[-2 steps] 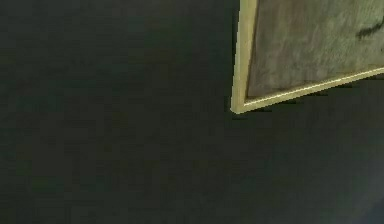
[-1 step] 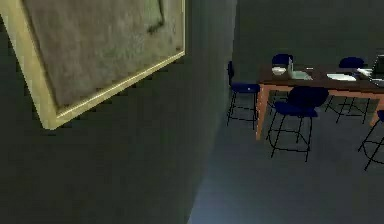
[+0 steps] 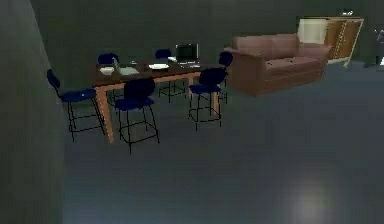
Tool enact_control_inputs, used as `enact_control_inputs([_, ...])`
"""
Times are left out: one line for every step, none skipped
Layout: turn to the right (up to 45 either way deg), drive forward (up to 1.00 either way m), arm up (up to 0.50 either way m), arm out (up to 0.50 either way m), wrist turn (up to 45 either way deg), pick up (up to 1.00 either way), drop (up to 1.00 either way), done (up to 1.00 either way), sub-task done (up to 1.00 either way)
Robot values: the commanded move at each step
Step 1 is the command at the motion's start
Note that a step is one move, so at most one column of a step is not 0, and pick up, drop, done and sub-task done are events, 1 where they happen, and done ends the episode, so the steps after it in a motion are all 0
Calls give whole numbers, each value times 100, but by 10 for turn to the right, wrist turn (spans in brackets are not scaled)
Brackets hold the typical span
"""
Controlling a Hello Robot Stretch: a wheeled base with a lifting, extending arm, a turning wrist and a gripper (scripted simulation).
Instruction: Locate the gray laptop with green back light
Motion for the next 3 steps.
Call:
enact_control_inputs([450, 0, 0, 0, 0, 0, 0, 0, 0])
enact_control_inputs([210, 0, 0, 0, 0, 0, 0, 0, 0])
enact_control_inputs([0, 20, 0, 0, 0, 0, 0, 0, 0])
